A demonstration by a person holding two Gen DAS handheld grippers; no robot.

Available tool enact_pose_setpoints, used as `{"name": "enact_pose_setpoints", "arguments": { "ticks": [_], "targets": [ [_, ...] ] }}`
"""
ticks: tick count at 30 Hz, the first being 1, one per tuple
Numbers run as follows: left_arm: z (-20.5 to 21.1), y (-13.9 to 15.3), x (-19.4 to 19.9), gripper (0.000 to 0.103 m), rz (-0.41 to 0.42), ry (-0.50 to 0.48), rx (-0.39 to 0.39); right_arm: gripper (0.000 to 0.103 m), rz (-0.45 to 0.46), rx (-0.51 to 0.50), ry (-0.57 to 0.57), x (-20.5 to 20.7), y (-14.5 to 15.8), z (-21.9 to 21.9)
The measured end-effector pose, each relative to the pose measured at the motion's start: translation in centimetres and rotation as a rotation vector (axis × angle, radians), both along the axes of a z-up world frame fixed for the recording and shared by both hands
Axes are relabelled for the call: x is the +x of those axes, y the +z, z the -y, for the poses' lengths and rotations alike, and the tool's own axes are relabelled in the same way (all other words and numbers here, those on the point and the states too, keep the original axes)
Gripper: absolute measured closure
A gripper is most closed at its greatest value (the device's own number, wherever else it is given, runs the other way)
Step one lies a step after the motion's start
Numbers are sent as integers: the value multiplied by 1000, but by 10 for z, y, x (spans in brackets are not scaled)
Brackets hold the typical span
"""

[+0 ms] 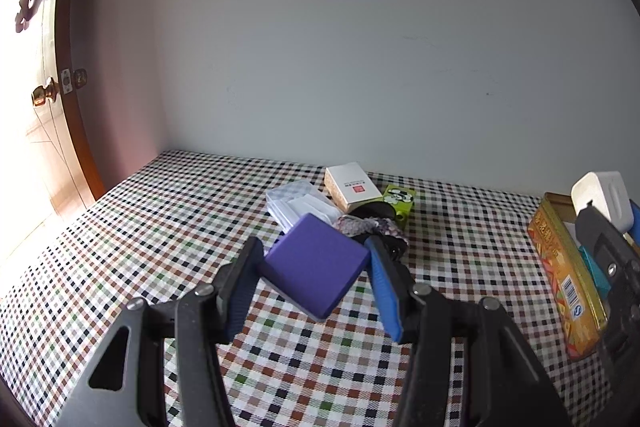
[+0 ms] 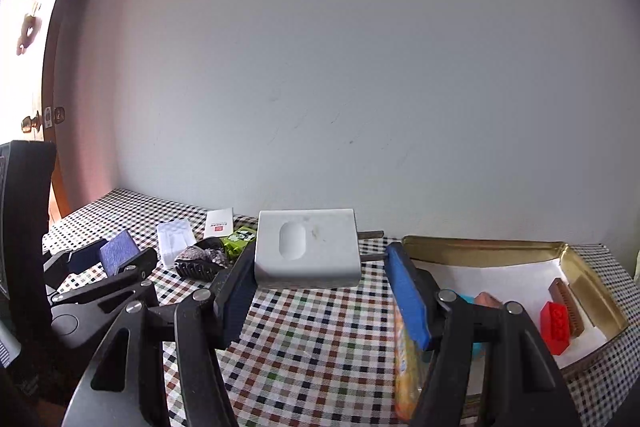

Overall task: Organize rigid objects
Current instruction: 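Carry the purple block and white charger over the gold tin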

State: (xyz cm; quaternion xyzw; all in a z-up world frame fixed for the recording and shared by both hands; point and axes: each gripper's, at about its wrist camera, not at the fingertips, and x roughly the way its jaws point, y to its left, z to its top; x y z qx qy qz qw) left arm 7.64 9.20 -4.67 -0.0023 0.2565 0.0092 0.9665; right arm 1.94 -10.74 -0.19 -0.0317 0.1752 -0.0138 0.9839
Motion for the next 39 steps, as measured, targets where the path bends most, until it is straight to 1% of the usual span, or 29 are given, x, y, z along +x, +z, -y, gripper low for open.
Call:
{"name": "enact_pose_setpoints", "arguments": {
  "ticks": [16, 27, 39],
  "targets": [
    [20, 5, -9, 51, -3, -30, 2, 38, 19, -21, -25, -12, 5, 15],
    [34, 8, -15, 51, 4, -44, -4, 38, 34, -45, -49, -24, 7, 38],
    [67, 11, -26, 51, 15, -84, 10, 38, 44, -90, -85, -36, 8, 71]
  ]
}}
